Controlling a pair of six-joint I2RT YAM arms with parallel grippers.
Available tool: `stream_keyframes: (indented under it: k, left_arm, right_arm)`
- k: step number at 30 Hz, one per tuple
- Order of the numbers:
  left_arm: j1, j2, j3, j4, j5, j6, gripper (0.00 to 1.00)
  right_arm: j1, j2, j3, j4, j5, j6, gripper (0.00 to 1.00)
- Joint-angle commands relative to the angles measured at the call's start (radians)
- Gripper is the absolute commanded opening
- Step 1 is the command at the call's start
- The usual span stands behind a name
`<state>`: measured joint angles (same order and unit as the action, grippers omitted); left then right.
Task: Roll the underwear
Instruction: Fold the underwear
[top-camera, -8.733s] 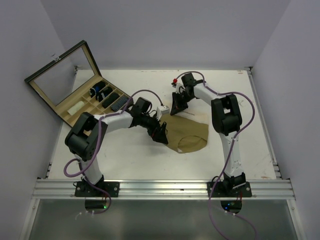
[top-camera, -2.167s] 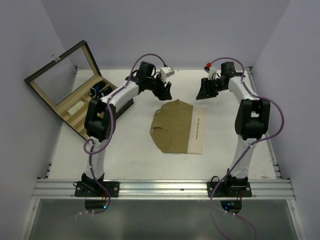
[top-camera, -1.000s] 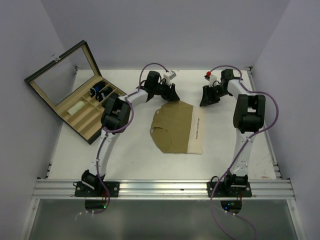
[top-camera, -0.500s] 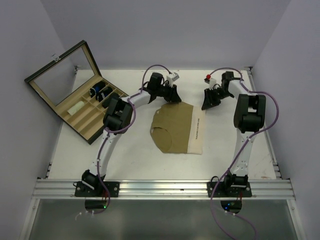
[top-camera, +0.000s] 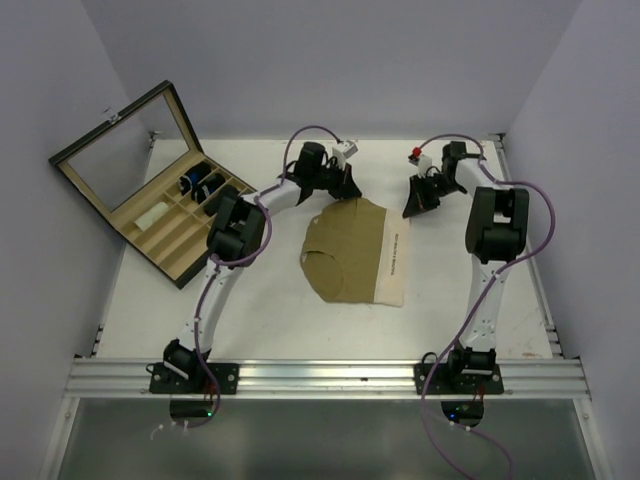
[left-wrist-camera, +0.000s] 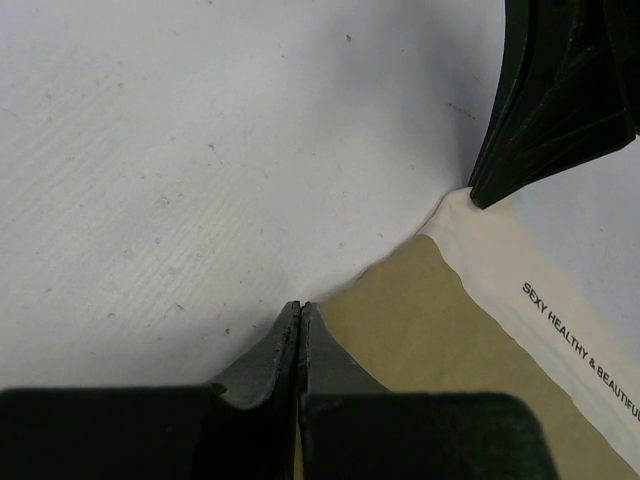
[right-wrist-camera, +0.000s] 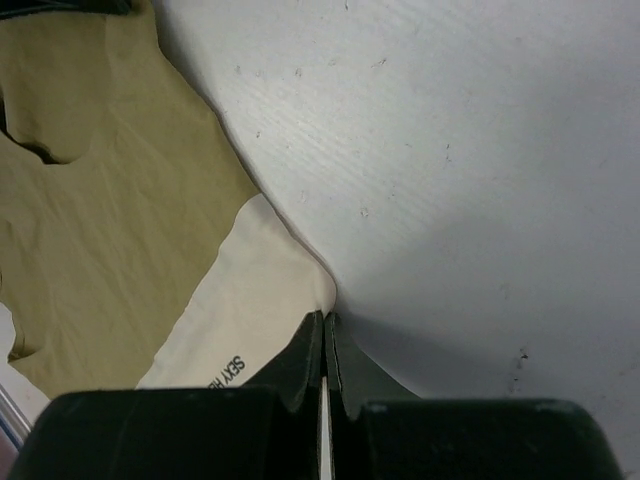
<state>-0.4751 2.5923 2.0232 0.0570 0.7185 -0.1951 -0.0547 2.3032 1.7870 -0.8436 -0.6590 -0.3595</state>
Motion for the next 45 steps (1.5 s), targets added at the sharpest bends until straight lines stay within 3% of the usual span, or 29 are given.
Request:
stream_keyframes:
  k: [1, 7, 12, 20, 27, 37, 45]
  left_arm:
    - [0.021, 0.02, 0.078, 0.09, -0.024, 0.006, 0.0]
    - [0.036, -0.017, 0.12, 0.08, -0.024, 0.107, 0.0]
    - [0.044, -0.139, -0.033, 0.136, 0.032, 0.189, 0.0]
    - [0.044, -0.42, -0.387, 0.19, 0.176, 0.327, 0.0]
    - [0.027, -0.563, -0.573, 0.139, 0.268, 0.341, 0.0]
    - [-0.052, -0.744, -0.849, 0.07, 0.2, 0.408, 0.0]
    - [-0.097, -0.813, -0.965, 0.06, 0.161, 0.413, 0.0]
  right_arm:
    - [-0.002, 0.041, 0.064, 0.061, 0.033, 0.011, 0.0]
    - [-0.002, 0.033, 0.169, 0.055, 0.029, 0.013, 0.0]
    - [-0.002, -0.042, 0.18, -0.011, -0.023, -0.054, 0.0]
    - [0.012, -0.203, 0.003, -0.133, -0.105, -0.212, 0.0]
    - [0.042, -0.286, -0.168, -0.206, -0.149, -0.335, 0.0]
    - [0.085, -0.438, -0.333, -0.236, -0.117, -0.44, 0.0]
    - [0.133, -0.487, -0.462, -0.242, -0.079, -0.502, 0.0]
